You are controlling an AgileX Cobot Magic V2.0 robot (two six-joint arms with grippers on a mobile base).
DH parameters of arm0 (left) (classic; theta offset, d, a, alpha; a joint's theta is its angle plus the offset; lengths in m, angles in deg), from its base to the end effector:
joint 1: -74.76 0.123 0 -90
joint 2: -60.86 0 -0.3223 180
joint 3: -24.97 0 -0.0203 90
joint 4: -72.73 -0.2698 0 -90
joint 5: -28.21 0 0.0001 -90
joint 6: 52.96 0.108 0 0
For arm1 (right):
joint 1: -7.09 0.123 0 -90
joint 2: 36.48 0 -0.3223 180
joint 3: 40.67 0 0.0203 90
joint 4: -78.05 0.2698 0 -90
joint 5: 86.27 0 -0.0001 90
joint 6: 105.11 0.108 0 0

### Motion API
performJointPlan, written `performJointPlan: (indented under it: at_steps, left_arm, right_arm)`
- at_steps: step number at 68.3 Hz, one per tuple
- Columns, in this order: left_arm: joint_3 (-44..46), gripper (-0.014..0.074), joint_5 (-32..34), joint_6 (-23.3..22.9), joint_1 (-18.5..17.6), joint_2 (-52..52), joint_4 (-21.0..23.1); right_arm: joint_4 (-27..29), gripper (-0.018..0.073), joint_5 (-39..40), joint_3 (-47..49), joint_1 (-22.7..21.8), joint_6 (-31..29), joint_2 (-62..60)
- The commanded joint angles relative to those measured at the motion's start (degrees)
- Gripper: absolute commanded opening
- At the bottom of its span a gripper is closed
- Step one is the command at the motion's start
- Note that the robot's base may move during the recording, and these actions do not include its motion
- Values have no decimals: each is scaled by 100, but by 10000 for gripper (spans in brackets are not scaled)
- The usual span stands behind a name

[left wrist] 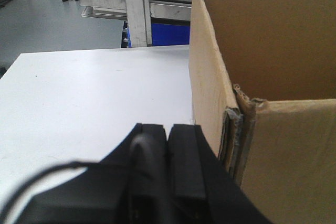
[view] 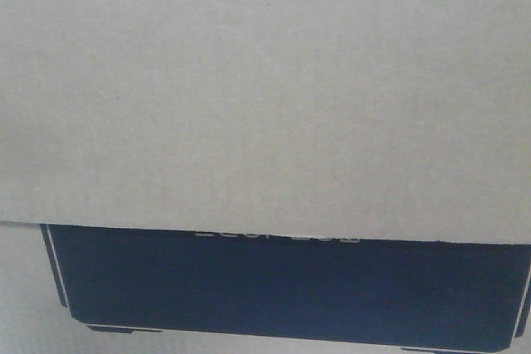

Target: Grab box from left shelf to table start

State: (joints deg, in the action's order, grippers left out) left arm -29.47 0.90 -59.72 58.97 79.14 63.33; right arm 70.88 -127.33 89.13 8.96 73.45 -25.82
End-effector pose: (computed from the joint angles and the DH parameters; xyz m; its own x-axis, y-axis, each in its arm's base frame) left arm 0.0519 -0.0063 0.3053 -0.1567 0.0734 -0.9849 0.2048 0.9780 0.0403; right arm 0.0147 -0.0084 0.3098 -0.2069 -0.1258 -0.9702 0.0232 0.9908 -0.1334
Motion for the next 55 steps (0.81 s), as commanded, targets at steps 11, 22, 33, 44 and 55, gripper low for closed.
performJointPlan:
  at_steps: [11, 22, 33, 44, 55]
  left_arm:
    - [122, -99, 502, 19, -14, 48, 52]
    - [-194, -99, 631, 51, 362, -213, 627]
    - [-1167, -99, 1421, 51, 793, -790, 719]
    - [-2462, -99, 2730, 51, 1218, -1200, 720]
    - [-2525, -99, 2488, 51, 1306, -1298, 730]
  right_arm:
    - [-112, 55, 450, 147, 3, -6, 78]
    - [-112, 55, 450, 147, 3, -6, 78]
    - [-112, 55, 450, 147, 3, -6, 78]
    - [-112, 55, 450, 147, 3, -6, 78]
    - [-112, 55, 450, 147, 3, -6, 78]
